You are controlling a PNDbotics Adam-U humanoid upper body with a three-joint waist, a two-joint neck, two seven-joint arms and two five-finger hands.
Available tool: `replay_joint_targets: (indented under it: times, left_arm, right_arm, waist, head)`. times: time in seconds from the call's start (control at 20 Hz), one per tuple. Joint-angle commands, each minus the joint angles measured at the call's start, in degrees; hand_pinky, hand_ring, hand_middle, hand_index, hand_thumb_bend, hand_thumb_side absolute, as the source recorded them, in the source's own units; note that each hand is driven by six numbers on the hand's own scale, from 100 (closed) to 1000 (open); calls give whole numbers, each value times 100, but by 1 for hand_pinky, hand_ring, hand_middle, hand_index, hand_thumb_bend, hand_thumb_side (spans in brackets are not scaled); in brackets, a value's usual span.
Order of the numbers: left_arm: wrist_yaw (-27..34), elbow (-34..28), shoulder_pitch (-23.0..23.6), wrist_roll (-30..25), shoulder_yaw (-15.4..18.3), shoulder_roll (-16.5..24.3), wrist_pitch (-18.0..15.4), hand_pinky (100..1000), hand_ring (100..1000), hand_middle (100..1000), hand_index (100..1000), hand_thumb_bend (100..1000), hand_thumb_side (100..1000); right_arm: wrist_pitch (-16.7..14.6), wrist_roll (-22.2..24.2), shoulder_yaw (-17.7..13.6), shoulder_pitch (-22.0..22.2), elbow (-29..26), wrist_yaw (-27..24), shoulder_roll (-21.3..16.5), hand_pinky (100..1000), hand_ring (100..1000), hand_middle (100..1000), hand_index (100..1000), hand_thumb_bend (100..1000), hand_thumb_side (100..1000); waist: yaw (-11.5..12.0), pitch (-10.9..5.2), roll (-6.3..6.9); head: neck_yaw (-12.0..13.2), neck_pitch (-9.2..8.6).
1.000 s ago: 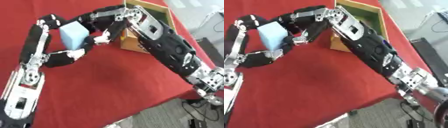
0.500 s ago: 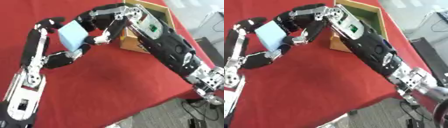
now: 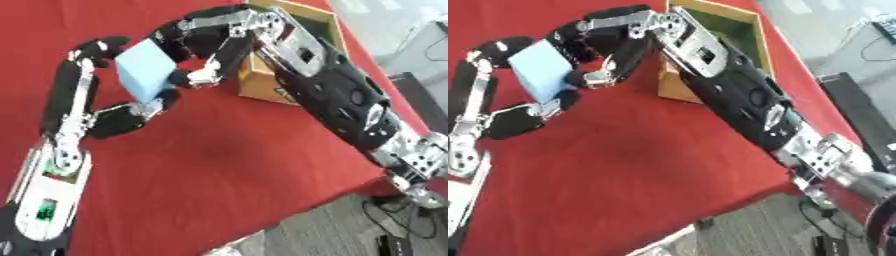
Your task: Pick up the objects with one hand, pass them to the other hand, and then place them into the box on the other side of the table.
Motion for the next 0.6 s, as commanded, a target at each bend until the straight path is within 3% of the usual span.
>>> replay_joint_targets:
  times: [0.05, 0.6]
  left_arm:
    - [-25, -73, -26, -47, 5, 69, -86, 740, 732, 630, 820, 794, 579]
    - [-85, -265, 120, -131, -44, 182, -192, 742, 732, 632, 823, 835, 595]
  right_arm:
    - [34, 13, -158, -63, -105, -140, -122, 862, 856, 384, 436, 100, 224]
    - [137, 13, -521, -21, 92, -484, -328, 868, 861, 387, 441, 100, 247]
  waist:
    - [-24, -150, 23]
    - [-131, -198, 146]
  head:
    - [-37, -3]
    - [-82, -18]
